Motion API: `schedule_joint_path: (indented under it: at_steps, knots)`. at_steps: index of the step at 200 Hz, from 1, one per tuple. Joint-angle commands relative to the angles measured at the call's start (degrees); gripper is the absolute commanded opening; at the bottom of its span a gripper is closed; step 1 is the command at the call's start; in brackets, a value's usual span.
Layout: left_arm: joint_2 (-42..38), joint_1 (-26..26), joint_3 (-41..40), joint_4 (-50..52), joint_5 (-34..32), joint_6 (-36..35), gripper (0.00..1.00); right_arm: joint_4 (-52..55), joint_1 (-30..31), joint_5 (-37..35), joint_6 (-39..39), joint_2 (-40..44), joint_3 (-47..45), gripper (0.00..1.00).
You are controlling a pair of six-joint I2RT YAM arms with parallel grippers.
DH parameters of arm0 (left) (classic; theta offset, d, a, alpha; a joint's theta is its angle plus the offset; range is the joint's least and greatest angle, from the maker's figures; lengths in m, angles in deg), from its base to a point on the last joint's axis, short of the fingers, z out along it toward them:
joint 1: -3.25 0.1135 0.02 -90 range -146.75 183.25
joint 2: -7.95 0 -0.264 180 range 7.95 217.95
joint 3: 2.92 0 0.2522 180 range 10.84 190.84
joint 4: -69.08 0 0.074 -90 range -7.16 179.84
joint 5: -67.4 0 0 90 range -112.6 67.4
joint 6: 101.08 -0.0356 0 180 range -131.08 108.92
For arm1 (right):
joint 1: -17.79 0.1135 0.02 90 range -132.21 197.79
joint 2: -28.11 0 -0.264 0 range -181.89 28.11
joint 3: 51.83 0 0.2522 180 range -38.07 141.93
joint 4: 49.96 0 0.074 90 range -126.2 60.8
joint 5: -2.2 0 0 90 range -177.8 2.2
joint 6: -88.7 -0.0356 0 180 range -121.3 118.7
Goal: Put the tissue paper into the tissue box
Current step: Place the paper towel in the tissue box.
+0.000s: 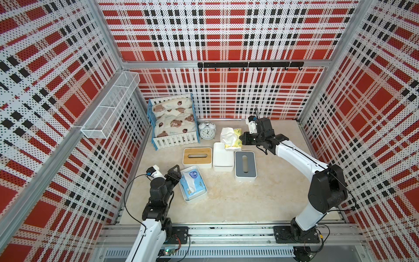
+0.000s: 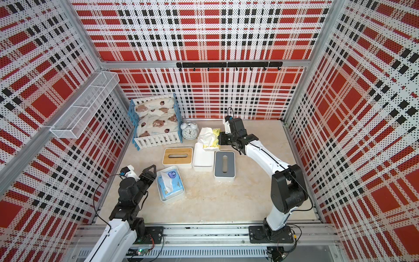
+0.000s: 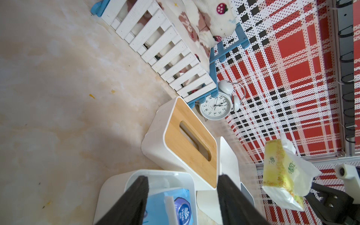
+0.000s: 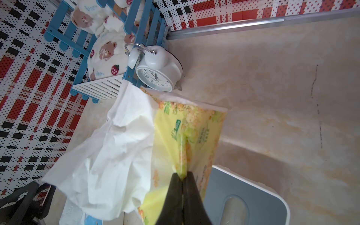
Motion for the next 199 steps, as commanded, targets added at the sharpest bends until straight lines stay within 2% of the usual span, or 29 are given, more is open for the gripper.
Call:
schedule_joint_path:
  at_steps: [1,56,199]
  knots:
    - [0.0,-0.5,0.6,-1.6,0.6,-0.1,0.63,-5.5,1.4,-0.4,-3.7,-1.3,-1.7,0.00]
    - [-0.2,-0.4,0.2,-1.3,0.6,-0.6,0.63,-11.6,3.9,0.2,-8.5,-5.9,-3.6,0.00]
    - [0.4,-0.4,-0.1,-1.7,0.9,-0.8,0.63,-13.3,5.0,3.6,-8.4,-14.5,-3.4,0.00]
